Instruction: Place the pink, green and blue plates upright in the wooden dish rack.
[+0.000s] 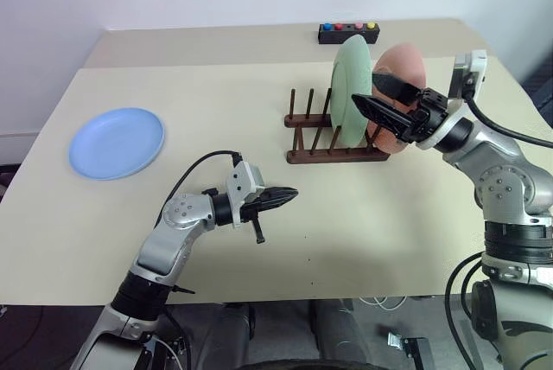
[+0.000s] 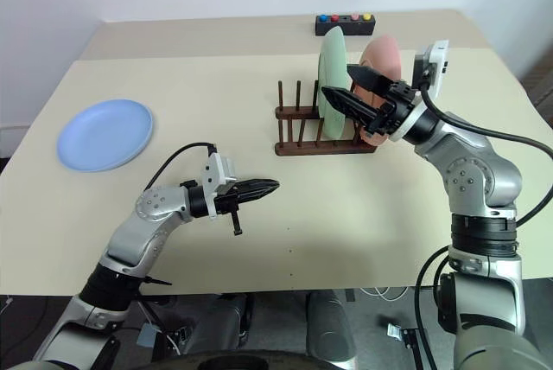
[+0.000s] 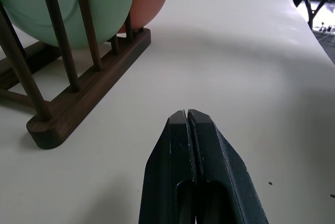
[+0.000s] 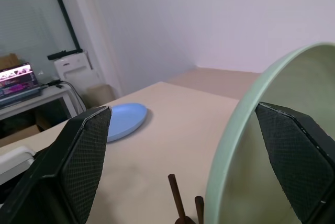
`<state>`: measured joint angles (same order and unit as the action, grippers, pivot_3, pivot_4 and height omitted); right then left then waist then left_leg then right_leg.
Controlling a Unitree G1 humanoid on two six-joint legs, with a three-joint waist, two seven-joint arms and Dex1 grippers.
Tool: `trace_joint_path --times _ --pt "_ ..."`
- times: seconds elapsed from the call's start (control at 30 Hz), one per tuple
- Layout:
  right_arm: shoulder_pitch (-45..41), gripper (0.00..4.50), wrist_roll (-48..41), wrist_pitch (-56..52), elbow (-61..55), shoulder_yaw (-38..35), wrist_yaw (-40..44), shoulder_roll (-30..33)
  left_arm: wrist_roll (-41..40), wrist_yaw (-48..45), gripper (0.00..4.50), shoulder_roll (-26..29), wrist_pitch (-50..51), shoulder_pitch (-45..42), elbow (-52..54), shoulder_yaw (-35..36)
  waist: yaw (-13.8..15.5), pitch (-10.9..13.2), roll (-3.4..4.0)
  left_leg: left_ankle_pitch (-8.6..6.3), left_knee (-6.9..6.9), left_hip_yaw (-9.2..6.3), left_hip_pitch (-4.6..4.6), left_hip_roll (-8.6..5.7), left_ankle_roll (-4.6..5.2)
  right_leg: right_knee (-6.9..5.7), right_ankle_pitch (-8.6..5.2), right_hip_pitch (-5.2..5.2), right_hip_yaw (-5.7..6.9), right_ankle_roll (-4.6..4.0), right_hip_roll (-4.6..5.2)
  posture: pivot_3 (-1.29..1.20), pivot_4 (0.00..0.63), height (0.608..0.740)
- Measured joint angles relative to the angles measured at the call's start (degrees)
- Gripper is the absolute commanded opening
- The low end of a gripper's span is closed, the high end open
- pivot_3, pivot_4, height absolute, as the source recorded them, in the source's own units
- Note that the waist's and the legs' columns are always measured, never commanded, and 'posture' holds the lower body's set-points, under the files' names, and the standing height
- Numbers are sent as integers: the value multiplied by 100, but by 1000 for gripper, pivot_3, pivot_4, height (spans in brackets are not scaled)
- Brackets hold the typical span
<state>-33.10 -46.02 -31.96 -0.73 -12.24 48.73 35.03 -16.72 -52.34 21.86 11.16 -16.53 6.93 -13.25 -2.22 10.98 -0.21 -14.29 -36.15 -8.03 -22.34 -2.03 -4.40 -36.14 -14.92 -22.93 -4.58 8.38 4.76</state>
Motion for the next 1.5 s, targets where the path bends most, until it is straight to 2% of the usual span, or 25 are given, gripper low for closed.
trace_joint_path --times 0.37,0.83,1.07,1.17,1.4,1.5 --pt "0 4448 657 296 -69 2 -15 137 1 -1 2 -9 -4 -1 -3 -3 0 0 0 0 0 0 0 0 0 0 0 0 0 0 0 0 150 740" --pt "-249 4448 642 371 -830 1 -40 197 12 17 2 17 -19 -2 -5 20 -5 0 0 0 1 0 -1 0 0 0 0 -2 0 0 0 0 150 740" --pt "-437 4448 983 594 -1441 275 -59 266 -150 349 2 344 94 64 76 872 -18 0 0 0 3 1 -3 1 0 0 0 -6 0 0 1 0 150 740" --pt "-387 4500 1261 726 -1602 575 -58 254 -395 478 825 434 283 228 122 1273 -16 0 0 0 3 1 -4 1 0 -1 0 -10 0 0 1 0 150 740" --pt "-333 4500 2171 1203 -1692 1200 -184 213 -642 1023 4379 883 585 -169 -143 2338 -10 3 -4 0 2 1 -7 1 -1 -1 0 -13 1 0 1 0 150 740" --pt "-338 4500 2380 1353 -1701 1377 -213 152 -521 1425 4450 1113 618 -438 -510 2616 -15 4 -6 0 5 0 -7 1 -1 -2 0 -16 2 0 1 0 150 740"
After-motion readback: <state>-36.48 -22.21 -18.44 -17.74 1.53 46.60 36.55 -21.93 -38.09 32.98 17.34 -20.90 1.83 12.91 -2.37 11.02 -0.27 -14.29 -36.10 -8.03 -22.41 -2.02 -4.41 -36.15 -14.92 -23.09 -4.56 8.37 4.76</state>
